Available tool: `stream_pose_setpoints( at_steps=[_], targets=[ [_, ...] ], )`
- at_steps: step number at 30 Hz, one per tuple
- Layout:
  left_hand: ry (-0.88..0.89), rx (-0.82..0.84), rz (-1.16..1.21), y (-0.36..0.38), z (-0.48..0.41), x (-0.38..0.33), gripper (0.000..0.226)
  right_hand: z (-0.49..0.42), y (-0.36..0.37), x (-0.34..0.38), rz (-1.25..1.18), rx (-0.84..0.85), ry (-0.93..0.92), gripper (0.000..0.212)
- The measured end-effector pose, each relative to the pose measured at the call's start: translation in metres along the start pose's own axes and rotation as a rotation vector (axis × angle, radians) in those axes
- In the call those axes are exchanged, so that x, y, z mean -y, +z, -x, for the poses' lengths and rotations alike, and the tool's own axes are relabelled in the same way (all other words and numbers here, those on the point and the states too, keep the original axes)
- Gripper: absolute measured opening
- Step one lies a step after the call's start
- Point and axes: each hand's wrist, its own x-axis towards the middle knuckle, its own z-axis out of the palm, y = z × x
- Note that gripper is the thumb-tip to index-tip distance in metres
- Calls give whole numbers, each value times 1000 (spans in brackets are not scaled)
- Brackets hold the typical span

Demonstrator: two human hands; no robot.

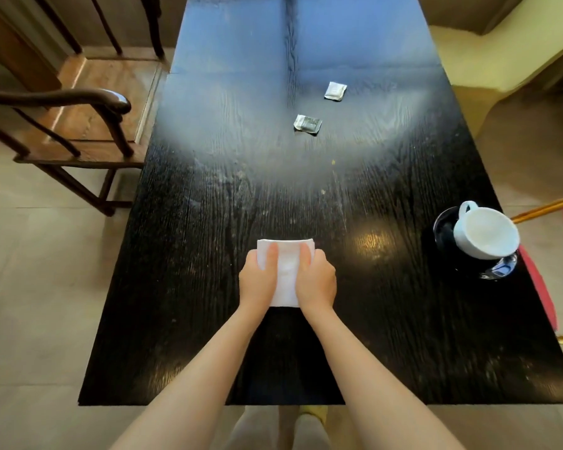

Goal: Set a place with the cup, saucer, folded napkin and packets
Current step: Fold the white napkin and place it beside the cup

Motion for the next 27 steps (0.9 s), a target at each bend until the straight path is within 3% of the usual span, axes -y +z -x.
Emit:
stream_pose_setpoints(
  at_steps=[5, 16, 27],
  targets=[
    [-33, -72, -76, 5, 6, -1, 42, 5, -3, 3, 169, -40, -12, 41],
    [82, -45, -132, 18, -3, -78, 40, -19, -57, 48, 124, -128, -70, 48],
    [154, 11, -141, 136, -7, -172, 43, -115, -172, 32, 98, -196, -113, 51]
  ],
)
